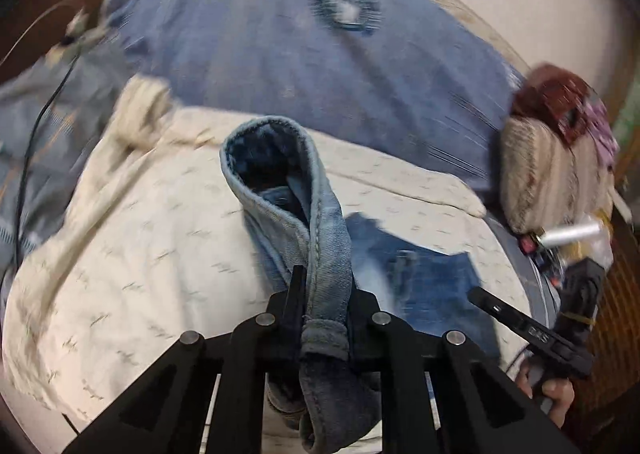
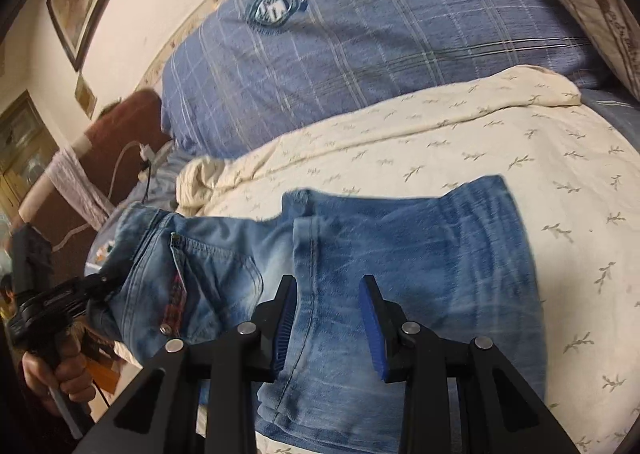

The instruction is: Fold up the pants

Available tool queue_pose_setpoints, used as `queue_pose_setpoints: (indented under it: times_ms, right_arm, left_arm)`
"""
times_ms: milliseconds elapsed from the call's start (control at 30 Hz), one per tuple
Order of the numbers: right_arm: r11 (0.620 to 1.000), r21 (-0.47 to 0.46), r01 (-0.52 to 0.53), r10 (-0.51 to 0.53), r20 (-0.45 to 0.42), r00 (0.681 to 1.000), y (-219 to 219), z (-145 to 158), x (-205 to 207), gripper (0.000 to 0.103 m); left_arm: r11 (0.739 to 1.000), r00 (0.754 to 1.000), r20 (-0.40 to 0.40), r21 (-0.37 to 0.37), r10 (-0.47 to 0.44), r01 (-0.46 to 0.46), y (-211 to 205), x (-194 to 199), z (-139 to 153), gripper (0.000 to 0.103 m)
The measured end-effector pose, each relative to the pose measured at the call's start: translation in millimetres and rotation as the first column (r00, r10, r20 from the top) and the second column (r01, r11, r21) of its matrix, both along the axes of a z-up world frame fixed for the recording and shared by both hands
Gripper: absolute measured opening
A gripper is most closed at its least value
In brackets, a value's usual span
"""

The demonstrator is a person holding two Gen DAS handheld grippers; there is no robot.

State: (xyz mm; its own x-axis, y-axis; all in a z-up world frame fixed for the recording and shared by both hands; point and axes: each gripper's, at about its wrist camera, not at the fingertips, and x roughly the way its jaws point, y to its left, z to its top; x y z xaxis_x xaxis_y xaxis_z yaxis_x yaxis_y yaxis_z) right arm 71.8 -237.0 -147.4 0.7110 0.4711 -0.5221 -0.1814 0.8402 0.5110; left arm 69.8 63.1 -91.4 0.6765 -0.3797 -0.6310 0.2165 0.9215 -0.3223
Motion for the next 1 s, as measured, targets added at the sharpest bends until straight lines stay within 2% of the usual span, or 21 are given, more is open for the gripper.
queue_pose_setpoints:
  times_ms: [133,267,400,467,500,567,633,667,700,733,767,800,867,900,933,1000]
  right_arm:
    - [0.997,0.057,0.042,-0.043,0.017,0.999,-27.7,4.8,-4.5,0.036]
    - [0.983,0.142,0.115,-0.120,0.022,0.993,-70.3,5.6,-15.3,0.036]
    - [0.950,0.230,0.211,-0.217,0.001,0.976,-119.0,0.9,-28.7,0.036]
    - [0.938,0.244,0.247,-0.252,-0.010,0.968,-137.7,-1.1,-34.1,0.036]
    - [0.932,0.256,0.256,-0.259,-0.020,0.966,-147.0,-3.4,-36.1,0.036]
    - [0.920,0.287,0.266,-0.261,-0.056,0.964,-161.2,-9.3,-37.2,0.036]
    - [0.905,0.341,0.254,-0.239,-0.087,0.967,-170.2,-15.2,-34.7,0.041]
    - [0.889,0.391,0.236,-0.217,-0.095,0.972,-173.9,-18.2,-33.8,0.061]
    - [0.871,0.441,0.217,-0.197,-0.091,0.976,-175.6,-19.6,-32.8,0.070]
    - [0.859,0.472,0.197,-0.181,-0.079,0.980,-175.8,-19.7,-32.5,0.075]
    - [0.853,0.494,0.167,-0.156,-0.063,0.986,-173.5,-18.4,-30.9,0.075]
    - [0.853,0.501,0.148,-0.137,-0.058,0.989,-169.9,-17.8,-29.6,0.075]
    - [0.876,0.468,0.120,-0.088,-0.090,0.992,-152.4,-19.3,-19.9,0.075]
    - [0.890,0.442,0.111,-0.066,-0.115,0.991,-142.2,-21.2,-15.7,0.075]
    - [0.905,0.412,0.104,-0.047,-0.145,0.988,-132.6,-24.2,-11.0,0.075]
    - [0.932,0.352,0.090,-0.026,-0.183,0.983,-114.7,-28.4,-2.5,0.075]
  left_arm:
    - [0.991,0.992,0.030,0.060,-0.121,0.119,-60.9,-8.5,16.2,0.015]
    - [0.953,0.961,0.025,0.136,-0.277,0.271,-137.2,-19.8,13.7,0.015]
    - [0.904,0.924,-0.043,0.194,-0.380,0.381,-210.9,-18.8,-19.9,0.015]
    - [0.894,0.916,-0.080,0.202,-0.392,0.400,-231.6,-10.2,-39.4,0.017]
    - [0.893,0.910,-0.117,0.181,-0.397,0.412,-240.9,-4.5,-51.7,0.019]
    - [0.899,0.901,-0.165,0.122,-0.400,0.422,-245.9,-3.1,-56.9,0.024]
    - [0.896,0.892,-0.145,0.061,-0.427,0.439,-240.3,-10.2,-45.5,0.031]
    - [0.890,0.886,-0.119,0.040,-0.447,0.454,-235.4,-14.1,-35.2,0.033]
    - [0.886,0.885,-0.074,0.030,-0.460,0.463,-226.6,-20.2,-20.8,0.041]
    - [0.887,0.888,-0.025,0.025,-0.460,0.460,-215.2,-25.0,-7.7,0.053]
    - [0.895,0.894,0.040,0.026,-0.447,0.446,-198.3,-31.7,6.6,0.059]
    - [0.903,0.899,0.076,0.039,-0.430,0.429,-185.3,-34.5,13.8,0.067]
    - [0.915,0.913,0.100,0.133,-0.395,0.381,-163.3,-39.0,19.6,0.069]
    - [0.916,0.923,0.094,0.197,-0.373,0.350,-153.6,-39.1,17.0,0.069]
    - [0.917,0.931,0.088,0.228,-0.353,0.326,-144.4,-38.4,12.8,0.069]
    - [0.932,0.954,0.026,0.223,-0.298,0.285,-122.3,-33.1,-4.2,0.069]
